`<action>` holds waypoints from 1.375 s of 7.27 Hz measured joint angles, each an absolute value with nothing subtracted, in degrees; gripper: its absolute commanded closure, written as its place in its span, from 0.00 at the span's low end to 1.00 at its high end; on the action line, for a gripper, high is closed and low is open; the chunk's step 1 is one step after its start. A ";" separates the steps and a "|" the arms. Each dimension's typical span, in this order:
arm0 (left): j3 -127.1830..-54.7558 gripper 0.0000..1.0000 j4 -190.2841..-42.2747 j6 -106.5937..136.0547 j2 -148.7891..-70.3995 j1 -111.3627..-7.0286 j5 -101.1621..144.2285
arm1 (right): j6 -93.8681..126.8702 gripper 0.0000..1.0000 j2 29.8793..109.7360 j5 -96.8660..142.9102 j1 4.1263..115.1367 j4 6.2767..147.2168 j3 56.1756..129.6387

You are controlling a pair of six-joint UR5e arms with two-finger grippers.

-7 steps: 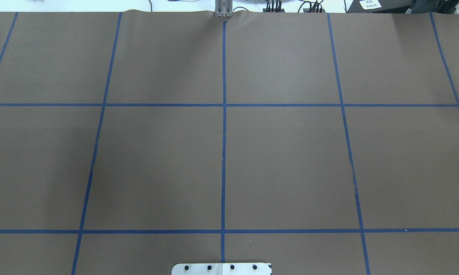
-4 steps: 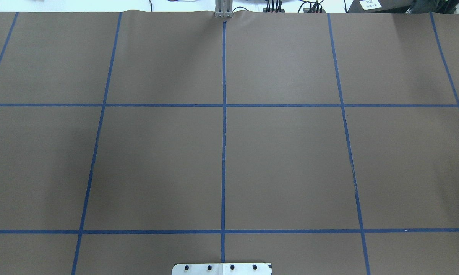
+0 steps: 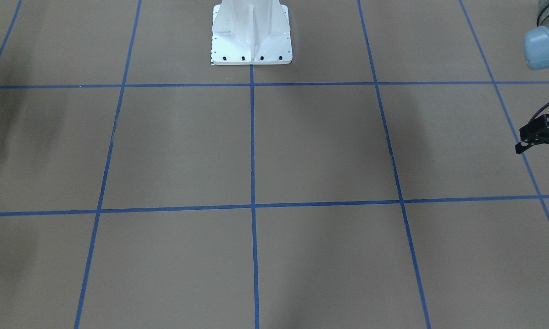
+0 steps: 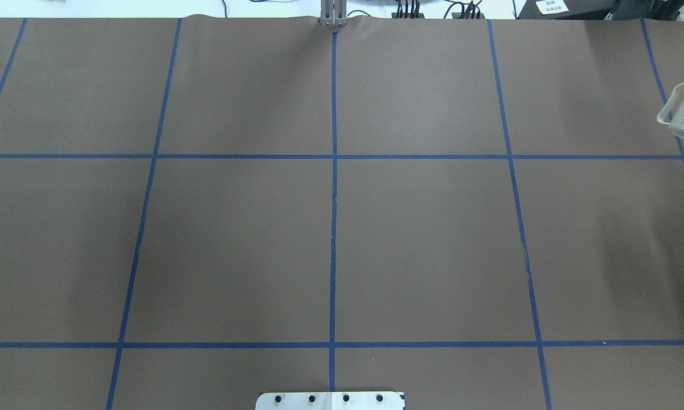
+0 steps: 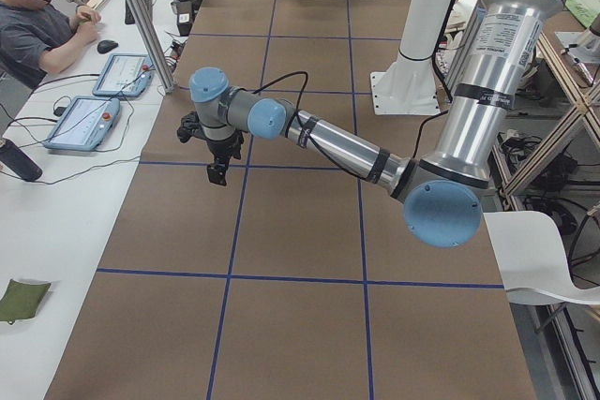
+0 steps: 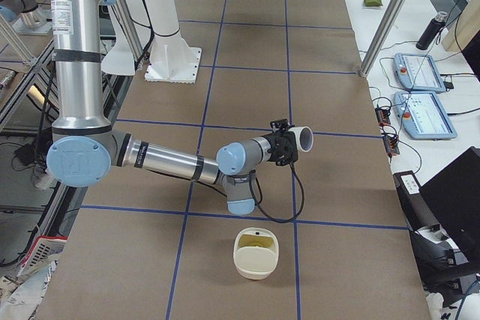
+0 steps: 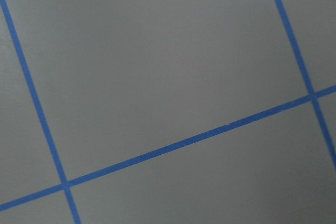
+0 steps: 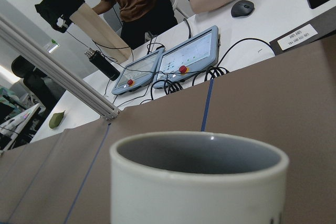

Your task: Left arm hands cup to right arm to dump lemon

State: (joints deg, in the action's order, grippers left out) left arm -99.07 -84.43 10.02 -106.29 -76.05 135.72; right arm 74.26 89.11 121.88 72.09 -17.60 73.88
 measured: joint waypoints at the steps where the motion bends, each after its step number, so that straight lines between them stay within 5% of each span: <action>1: -100.01 0.00 -84.50 14.63 -107.12 -75.96 137.81 | 65.82 0.68 88.53 121.76 71.27 -13.76 74.83; 4: -101.02 0.00 -84.70 26.94 -110.71 -74.83 143.55 | 39.55 0.81 84.76 120.59 69.41 -4.52 75.97; 7: -101.58 0.00 -85.19 40.10 -115.31 -71.45 146.22 | 24.88 0.80 78.25 118.03 66.64 6.28 76.66; 10: -102.78 0.00 -85.60 56.21 -120.83 -65.19 146.42 | 23.24 0.78 75.21 103.95 58.07 20.96 86.48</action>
State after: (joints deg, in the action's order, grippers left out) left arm -102.78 -85.60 56.21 -120.83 -65.19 146.42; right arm 23.24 75.21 103.95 58.07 20.96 86.48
